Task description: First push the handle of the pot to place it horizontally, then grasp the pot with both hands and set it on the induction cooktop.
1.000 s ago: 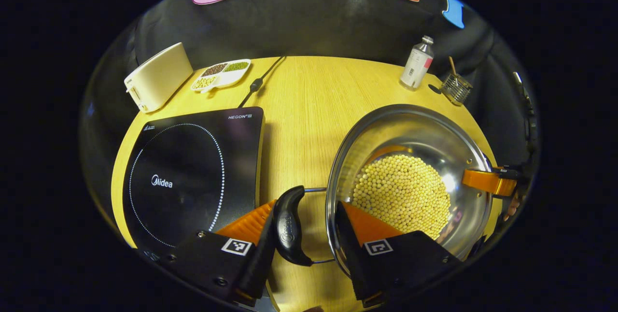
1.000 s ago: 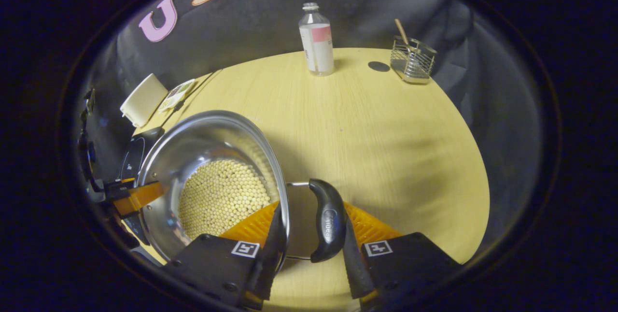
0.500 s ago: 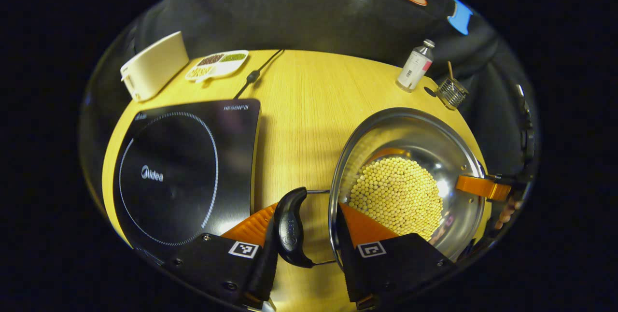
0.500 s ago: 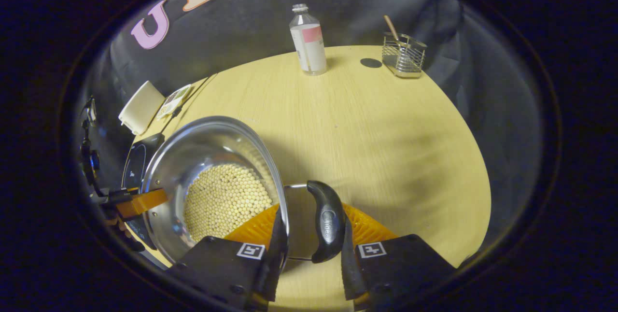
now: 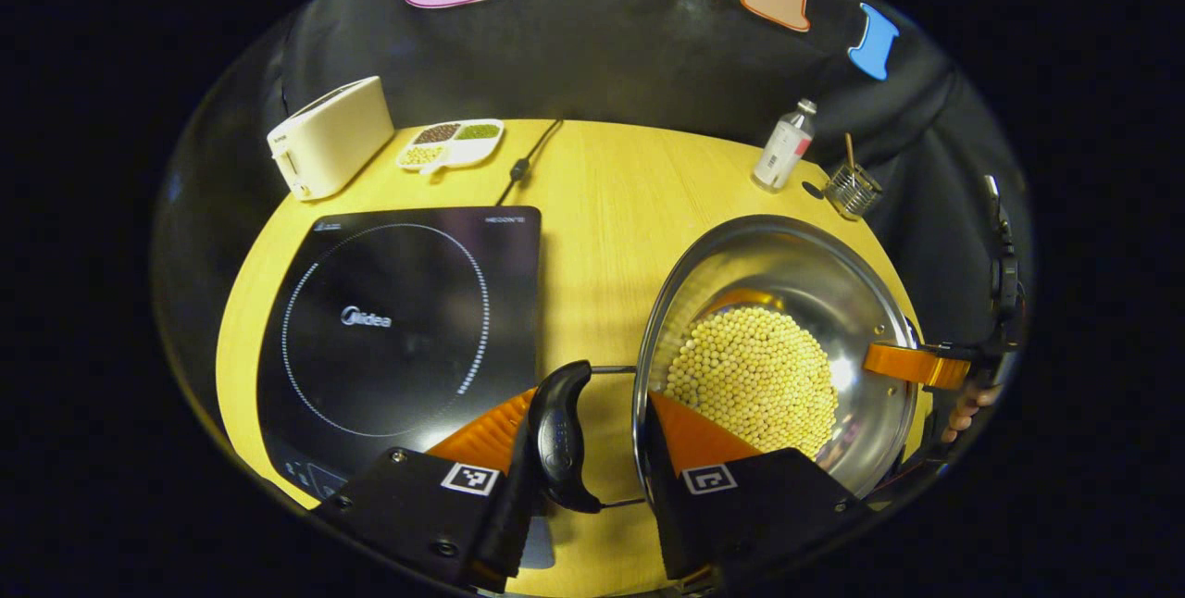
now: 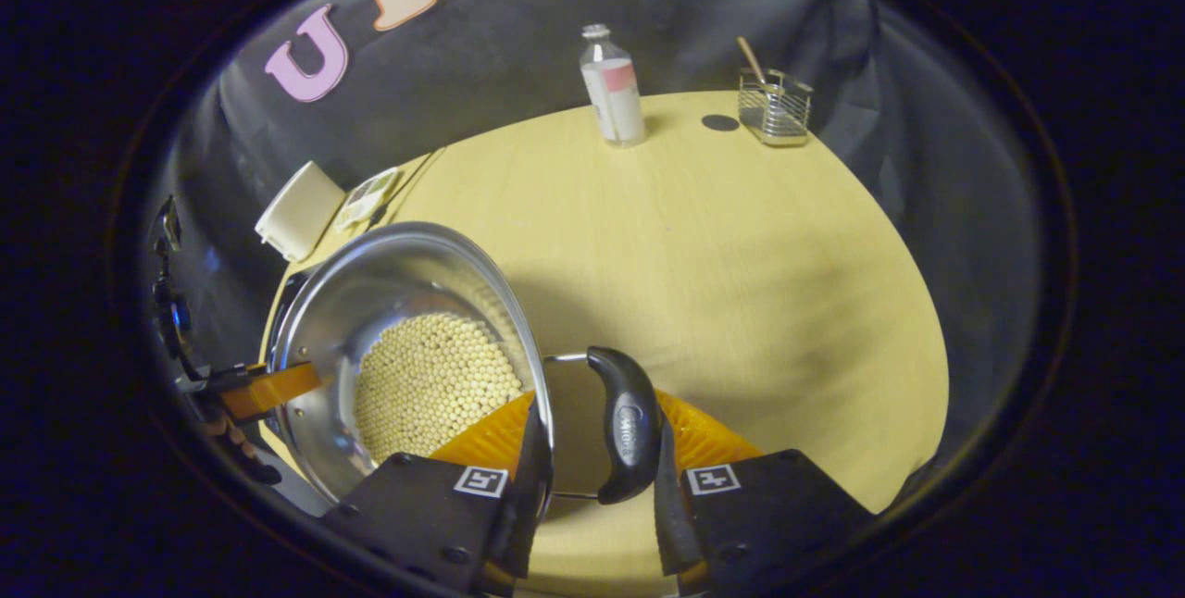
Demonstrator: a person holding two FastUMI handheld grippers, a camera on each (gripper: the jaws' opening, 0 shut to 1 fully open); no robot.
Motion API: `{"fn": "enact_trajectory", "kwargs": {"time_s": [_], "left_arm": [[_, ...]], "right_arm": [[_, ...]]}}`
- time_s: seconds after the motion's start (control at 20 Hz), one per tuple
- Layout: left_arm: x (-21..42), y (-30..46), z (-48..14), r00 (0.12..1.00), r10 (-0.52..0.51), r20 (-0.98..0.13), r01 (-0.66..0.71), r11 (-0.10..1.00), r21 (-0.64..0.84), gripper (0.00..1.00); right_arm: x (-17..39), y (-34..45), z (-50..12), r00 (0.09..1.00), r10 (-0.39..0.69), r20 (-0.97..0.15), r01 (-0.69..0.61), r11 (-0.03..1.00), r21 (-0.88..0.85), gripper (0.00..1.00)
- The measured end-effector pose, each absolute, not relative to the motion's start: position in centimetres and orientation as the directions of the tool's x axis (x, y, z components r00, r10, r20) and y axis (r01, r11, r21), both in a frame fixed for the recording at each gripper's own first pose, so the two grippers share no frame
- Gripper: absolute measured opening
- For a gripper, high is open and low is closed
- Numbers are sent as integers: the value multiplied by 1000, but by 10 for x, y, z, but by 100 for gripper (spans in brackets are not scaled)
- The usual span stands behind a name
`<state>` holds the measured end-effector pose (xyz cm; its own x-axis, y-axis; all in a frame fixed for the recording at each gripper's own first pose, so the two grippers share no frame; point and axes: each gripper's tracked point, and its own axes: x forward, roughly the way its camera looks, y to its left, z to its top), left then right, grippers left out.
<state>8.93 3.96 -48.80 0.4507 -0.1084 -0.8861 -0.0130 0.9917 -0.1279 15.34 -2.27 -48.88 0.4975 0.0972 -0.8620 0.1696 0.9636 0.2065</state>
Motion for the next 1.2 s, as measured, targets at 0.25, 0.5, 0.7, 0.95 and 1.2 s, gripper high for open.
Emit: {"fn": "enact_trajectory", "kwargs": {"time_s": [0.25, 0.5, 0.7, 0.95, 1.2], "left_arm": [[98, 89, -465, 476, -91, -875, -4, 994, -105, 60], [106, 154, -464, 478, -101, -872, 1, 993, -114, 58], [111, 214, -470, 472, -120, -873, 23, 992, -124, 57], [124, 267, -483, 469, -161, -868, 57, 987, -152, 58], [139, 298, -489, 512, -174, -841, 74, 985, -159, 59]], "right_arm": [[167, 26, -472, 514, 126, -849, 152, 960, 234, 51], [182, 91, -466, 512, 107, -852, 159, 963, 217, 51], [191, 151, -466, 504, 84, -860, 171, 966, 195, 51], [200, 204, -467, 493, 36, -869, 198, 968, 152, 51], [207, 238, -470, 471, 2, -882, 192, 976, 105, 55]]}}
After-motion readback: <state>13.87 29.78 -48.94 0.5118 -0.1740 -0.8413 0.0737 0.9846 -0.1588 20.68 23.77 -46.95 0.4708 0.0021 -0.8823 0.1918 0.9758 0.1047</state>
